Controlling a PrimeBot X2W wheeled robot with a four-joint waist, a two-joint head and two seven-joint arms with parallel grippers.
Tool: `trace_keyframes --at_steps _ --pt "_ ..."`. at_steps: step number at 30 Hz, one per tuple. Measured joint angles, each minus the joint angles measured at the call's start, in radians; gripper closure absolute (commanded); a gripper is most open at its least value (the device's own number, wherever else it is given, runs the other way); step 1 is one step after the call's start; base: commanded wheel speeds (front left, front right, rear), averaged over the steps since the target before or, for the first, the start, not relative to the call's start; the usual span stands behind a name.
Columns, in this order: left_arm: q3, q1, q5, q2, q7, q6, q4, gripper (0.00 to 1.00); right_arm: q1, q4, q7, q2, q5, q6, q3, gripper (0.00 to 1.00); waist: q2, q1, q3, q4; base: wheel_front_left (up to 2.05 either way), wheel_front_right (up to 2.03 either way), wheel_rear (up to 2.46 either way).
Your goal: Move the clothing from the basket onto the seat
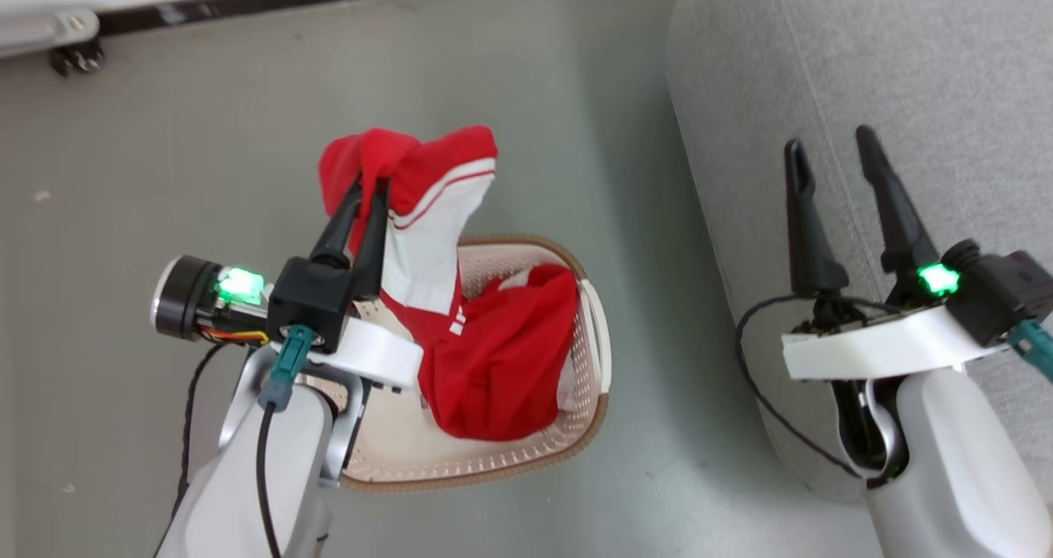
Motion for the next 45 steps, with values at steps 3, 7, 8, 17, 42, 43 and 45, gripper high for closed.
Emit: trace_keyframes --at_steps 3,7,8,17,42,43,45 --pt "-0.007 0.021 -0.016 0.0 0.0 -0.008 -0.028 1.0 0.017 0.015 0.0 -0.004 -0.001 0.0 0.011 0.0 0.0 0.0 -0.031 0.008 0.0 0.0 0.0" --pt "-0.008 0.047 -0.024 0.003 0.0 -0.016 -0.058 1.0 0.037 0.026 0.0 -0.017 -0.001 0.0 0.032 0.0 0.0001 0.0 -0.073 0.018 0.0 0.0 0.0" --pt "-0.009 0.053 -0.024 0.004 0.0 -0.017 -0.064 1.0 0.039 0.029 0.0 -0.017 -0.001 0.0 0.036 0.0 0.0 0.0 -0.083 0.021 0.0 0.0 0.0" --pt "-0.013 0.078 -0.042 0.008 0.0 -0.046 -0.113 1.0 0.077 0.063 0.0 -0.041 0.005 0.0 0.102 0.0 0.0 0.0 -0.178 0.043 0.0 0.0 0.0" --pt "-0.087 0.125 -0.085 0.016 0.0 -0.185 -0.199 1.0 0.154 0.07 0.095 -0.202 0.129 0.0 0.421 0.0 0.0001 -0.0001 -0.381 0.087 0.0 0.0 0.0" --pt "-0.091 0.126 -0.085 0.018 0.0 -0.19 -0.201 1.0 0.154 0.063 0.105 -0.212 0.137 0.0 0.438 0.0 0.0 0.0 -0.386 0.087 0.0 0.0 0.0" --pt "-0.102 0.129 -0.085 0.019 0.0 -0.198 -0.205 1.0 0.149 0.045 0.125 -0.238 0.153 0.0 0.479 0.0 0.0 -0.0001 -0.396 0.088 0.0 0.0 0.0"
